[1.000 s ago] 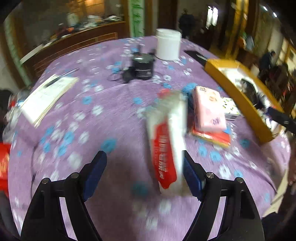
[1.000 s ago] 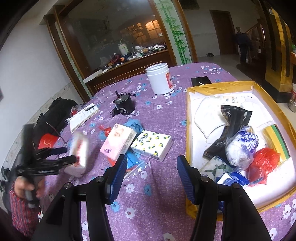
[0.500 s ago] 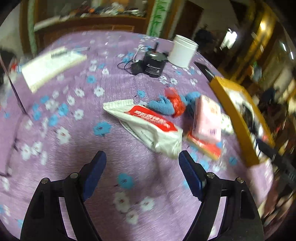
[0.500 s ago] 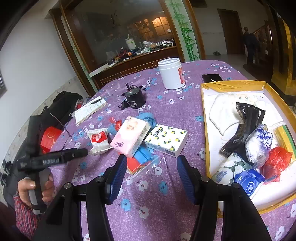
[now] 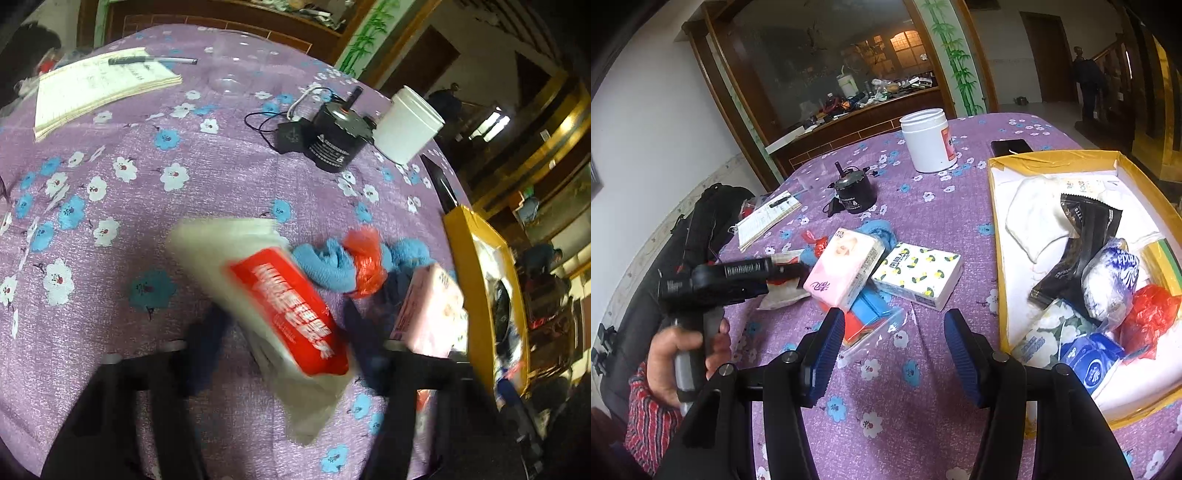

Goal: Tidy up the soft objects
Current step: 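Grasp the white wet-wipes pack with red label with the left gripper, then grasp the pink tissue pack with the right gripper while the left holds the wipes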

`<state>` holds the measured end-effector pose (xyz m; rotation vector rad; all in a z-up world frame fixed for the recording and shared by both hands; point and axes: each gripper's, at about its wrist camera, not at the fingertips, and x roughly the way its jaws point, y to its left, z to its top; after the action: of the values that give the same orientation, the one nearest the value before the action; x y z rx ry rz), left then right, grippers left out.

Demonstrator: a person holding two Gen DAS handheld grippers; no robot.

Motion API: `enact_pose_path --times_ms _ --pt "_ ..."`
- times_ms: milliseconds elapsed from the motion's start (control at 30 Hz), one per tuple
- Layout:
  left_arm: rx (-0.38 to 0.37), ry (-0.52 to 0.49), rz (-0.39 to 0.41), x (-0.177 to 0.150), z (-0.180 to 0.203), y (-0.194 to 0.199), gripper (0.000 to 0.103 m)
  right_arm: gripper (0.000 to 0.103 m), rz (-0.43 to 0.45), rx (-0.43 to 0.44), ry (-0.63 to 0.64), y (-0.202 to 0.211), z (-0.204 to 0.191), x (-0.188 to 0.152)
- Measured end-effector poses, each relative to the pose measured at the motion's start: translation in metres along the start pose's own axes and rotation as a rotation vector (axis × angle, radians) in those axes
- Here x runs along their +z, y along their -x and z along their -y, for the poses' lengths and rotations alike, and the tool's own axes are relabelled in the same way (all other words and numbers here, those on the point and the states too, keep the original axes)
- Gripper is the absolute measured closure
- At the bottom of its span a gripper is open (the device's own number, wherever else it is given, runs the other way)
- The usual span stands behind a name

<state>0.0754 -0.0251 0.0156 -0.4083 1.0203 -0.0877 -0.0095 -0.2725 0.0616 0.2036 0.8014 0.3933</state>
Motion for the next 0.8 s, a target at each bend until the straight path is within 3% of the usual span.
enact_pose_path --times_ms 67,200,367,633,667,700,800 --pt "-0.010 -0.032 0.045 -0.006 0.001 0.008 0.064 0.044 -0.008 0.009 -0.009 -0.003 -0.001 0.004" --pt "-0.069 -0.074 0.109 -0.022 -0.006 0.031 0.064 0.036 -0.032 0.039 -0.016 -0.016 -0.013 0.013" --pt "-0.064 -0.123 0.230 -0.035 -0.010 0.055 0.064 0.034 -0.081 0.068 -0.043 -0.052 -0.039 0.023" --pt "-0.056 -0.132 0.334 -0.036 -0.015 0.063 0.064 0.034 -0.134 -0.081 -0.007 -0.109 -0.064 0.032" --pt "-0.056 -0.136 0.340 -0.036 -0.014 0.063 0.064 0.035 -0.137 -0.086 -0.003 -0.113 -0.065 0.032" --pt "-0.055 -0.144 0.347 -0.037 -0.014 0.063 0.064 0.048 -0.128 -0.073 -0.005 -0.114 -0.064 0.031" --pt "-0.044 -0.174 0.364 -0.039 -0.009 0.064 0.064 0.065 -0.074 -0.097 0.032 -0.109 -0.068 0.029"
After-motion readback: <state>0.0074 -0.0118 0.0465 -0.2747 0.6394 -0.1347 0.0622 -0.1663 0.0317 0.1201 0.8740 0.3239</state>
